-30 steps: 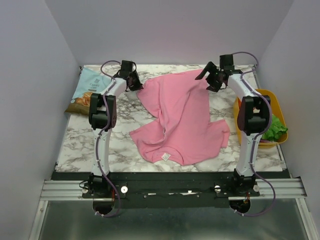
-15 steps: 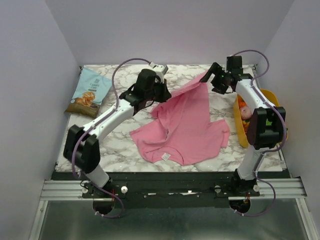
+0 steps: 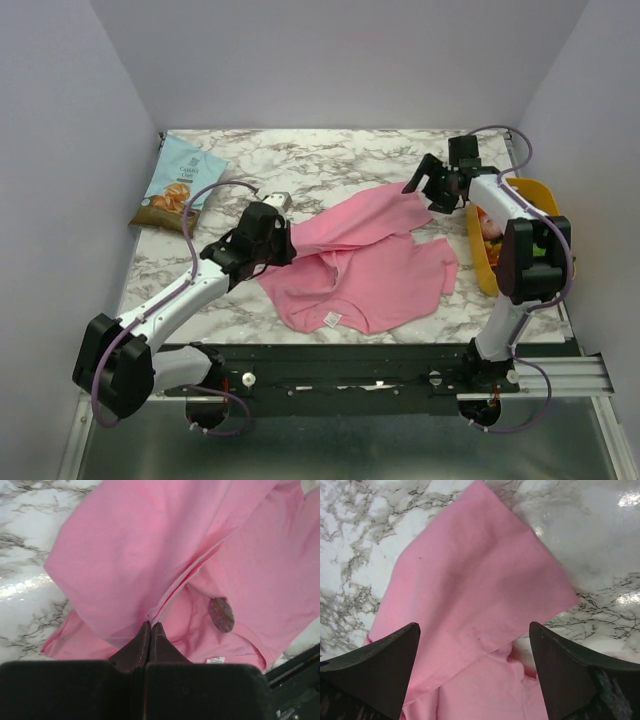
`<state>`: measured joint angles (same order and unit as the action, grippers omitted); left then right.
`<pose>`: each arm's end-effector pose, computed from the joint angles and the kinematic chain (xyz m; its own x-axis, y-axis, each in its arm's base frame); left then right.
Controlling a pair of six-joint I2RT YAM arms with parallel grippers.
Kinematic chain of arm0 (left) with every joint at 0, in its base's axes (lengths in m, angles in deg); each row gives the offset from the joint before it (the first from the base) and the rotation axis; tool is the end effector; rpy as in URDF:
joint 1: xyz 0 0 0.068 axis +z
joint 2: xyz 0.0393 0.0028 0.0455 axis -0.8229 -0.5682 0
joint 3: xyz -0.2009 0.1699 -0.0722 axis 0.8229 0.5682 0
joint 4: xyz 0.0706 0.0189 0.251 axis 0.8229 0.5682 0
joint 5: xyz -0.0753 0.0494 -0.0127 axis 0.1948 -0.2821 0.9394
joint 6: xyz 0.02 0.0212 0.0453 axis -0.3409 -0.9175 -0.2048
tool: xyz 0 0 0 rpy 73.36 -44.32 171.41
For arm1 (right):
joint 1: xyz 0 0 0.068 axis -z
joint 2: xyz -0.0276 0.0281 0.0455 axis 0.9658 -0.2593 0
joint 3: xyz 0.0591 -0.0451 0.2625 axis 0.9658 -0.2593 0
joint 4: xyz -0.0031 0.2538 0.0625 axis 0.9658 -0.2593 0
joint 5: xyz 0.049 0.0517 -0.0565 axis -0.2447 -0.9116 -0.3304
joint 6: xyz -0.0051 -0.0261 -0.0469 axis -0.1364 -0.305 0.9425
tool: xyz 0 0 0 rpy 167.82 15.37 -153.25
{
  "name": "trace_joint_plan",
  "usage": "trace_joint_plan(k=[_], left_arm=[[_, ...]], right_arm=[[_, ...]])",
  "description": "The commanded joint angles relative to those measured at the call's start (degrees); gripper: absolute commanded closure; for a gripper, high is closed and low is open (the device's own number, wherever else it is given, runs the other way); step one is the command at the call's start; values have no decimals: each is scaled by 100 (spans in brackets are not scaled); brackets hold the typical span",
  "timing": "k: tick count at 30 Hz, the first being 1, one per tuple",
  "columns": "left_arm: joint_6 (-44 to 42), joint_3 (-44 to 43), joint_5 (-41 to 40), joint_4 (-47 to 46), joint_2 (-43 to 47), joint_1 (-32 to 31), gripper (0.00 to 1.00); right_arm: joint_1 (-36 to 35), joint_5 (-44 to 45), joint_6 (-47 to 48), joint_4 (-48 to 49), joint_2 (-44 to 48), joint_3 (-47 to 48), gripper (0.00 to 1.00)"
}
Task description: Pin the brooch onto the clothing
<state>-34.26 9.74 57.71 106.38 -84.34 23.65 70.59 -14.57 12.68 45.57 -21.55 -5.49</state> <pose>0.2155 -0.1363 0.2457 -0.7506 -0.0591 -0.6581 0.2670 0.8839 -0.3839 0.4011 0.0380 0.2266 -0.7662 0.4819 -0.4250 0.2686 0.8411 0.4695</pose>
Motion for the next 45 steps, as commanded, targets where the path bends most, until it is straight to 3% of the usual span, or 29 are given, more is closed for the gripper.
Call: trace_joint_plan(k=[1,9,28,31,32,35,41,45], left_arm=[[240,-32,-1090,427,298,26,100],[224,-111,-1153,384,237,184,100],[118,-23,-862,120,360,255,100],[101,-40,-845,137,352,263,100],[101,-49,-845,146,352,263,100],[92,-58,-853,181,378,272,100],[83,-110,-827,190,422,386,100],[57,-364,-740,208,361,518,100]], right_arm=[[34,617,192,-186,222,-187,4],[34,1340,412,-862,-58,22,13],[34,883,561,-1337,-1192,612,47],[34,927,596,-1416,-1254,735,63],[34,935,614,-1451,-1272,770,81],[34,909,667,-1504,-1316,849,100],[34,681,728,-1417,-1229,823,100],[25,593,737,-1302,-554,823,100]])
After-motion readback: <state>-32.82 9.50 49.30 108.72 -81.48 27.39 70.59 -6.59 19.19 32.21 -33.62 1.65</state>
